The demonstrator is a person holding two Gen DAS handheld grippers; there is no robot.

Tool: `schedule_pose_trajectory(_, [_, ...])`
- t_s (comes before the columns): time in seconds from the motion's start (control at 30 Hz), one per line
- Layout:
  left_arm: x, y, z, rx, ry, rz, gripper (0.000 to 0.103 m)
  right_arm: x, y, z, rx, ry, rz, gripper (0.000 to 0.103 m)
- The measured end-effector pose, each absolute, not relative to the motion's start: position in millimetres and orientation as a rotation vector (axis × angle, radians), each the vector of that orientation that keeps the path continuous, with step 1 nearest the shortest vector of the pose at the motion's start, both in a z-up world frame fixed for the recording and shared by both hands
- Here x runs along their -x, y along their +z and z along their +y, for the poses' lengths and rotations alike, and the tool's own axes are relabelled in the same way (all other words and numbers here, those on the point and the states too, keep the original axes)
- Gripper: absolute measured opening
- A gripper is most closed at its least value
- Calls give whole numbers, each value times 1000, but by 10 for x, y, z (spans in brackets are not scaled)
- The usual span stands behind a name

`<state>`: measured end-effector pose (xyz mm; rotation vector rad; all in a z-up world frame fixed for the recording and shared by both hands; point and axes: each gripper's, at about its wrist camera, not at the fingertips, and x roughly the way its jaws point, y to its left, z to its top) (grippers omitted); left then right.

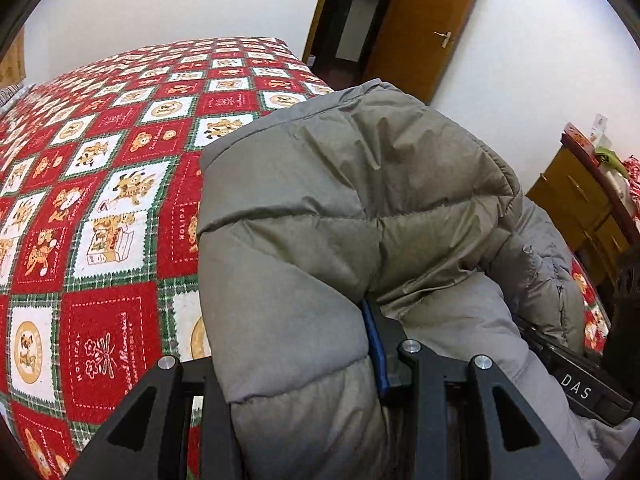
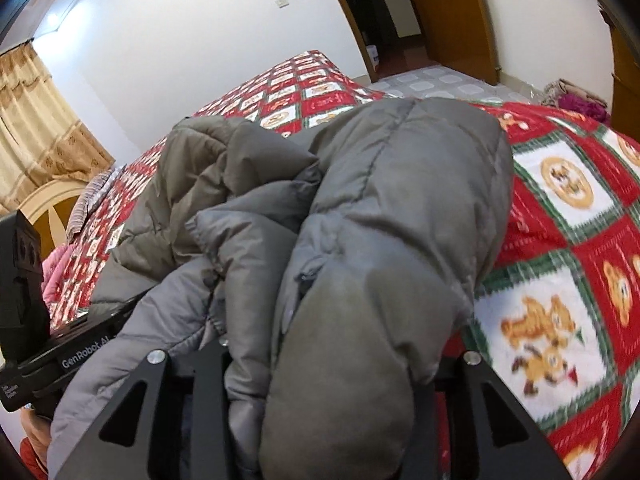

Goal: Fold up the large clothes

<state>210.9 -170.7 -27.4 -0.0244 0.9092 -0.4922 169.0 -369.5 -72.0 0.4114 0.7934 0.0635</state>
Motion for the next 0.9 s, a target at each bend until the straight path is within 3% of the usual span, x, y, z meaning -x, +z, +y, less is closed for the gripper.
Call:
schedule_pose_trajectory(0.33, [-2089, -350, -1813, -35, -433, 847, 42, -1638, -773, -3802, -409, 86, 753, 39])
schedule_pose_trajectory(0.47, [-2053, -344, -1835, -72, -445, 830, 42, -1524, -717, -3798, -384, 27, 754, 62])
schedule_pose_trajectory(0.53, [-2045, -339, -1847, -89, -449, 822, 43, -1402, -653, -3826, -374, -18, 758, 68])
schedule_pose_trajectory(0.7, [-2011, -325, -1866, -120, -444, 803, 43, -1009, -304, -3828, -281, -119, 710, 68])
schedule_pose_trajectory(0.9, [-1974, -308, -1906, -154, -413, 789, 43, -765, 494, -3655, -190, -244, 580, 65])
